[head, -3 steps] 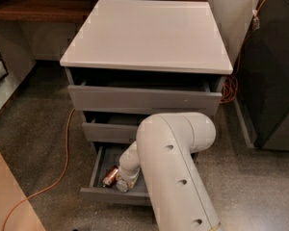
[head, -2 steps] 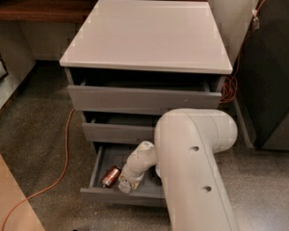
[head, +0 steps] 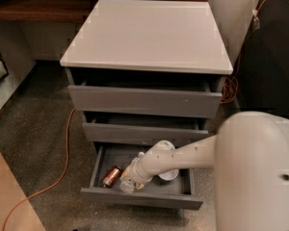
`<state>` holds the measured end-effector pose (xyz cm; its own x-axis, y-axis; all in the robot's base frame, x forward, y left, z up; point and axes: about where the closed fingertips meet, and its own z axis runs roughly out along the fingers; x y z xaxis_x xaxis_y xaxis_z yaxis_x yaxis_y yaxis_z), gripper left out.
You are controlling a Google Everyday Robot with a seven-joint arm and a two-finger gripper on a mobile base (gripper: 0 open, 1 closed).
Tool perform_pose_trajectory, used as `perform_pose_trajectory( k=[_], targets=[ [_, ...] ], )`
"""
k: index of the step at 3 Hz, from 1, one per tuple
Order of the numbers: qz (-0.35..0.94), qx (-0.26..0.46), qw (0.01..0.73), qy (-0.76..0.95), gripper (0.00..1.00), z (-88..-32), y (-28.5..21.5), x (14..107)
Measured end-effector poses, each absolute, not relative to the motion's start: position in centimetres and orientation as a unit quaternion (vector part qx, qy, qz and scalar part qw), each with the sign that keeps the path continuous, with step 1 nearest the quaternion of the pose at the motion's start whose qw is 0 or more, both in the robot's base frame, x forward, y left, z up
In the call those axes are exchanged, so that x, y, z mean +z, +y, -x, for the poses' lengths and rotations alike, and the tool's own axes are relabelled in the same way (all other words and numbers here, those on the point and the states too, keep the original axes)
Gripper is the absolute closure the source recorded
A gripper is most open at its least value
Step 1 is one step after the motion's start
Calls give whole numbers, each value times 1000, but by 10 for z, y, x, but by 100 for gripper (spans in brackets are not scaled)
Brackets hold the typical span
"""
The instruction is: Pick blue plastic bottle from bottom drawer and place on counter
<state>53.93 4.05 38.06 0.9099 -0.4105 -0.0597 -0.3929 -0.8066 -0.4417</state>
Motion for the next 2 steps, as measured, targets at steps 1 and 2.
perform_pose_trajectory(
  k=[1,2],
  targets=[
    [950,-12,254,182,100,-525,44,413],
    [951,-24,268,151,100,-518,40,448]
  ],
)
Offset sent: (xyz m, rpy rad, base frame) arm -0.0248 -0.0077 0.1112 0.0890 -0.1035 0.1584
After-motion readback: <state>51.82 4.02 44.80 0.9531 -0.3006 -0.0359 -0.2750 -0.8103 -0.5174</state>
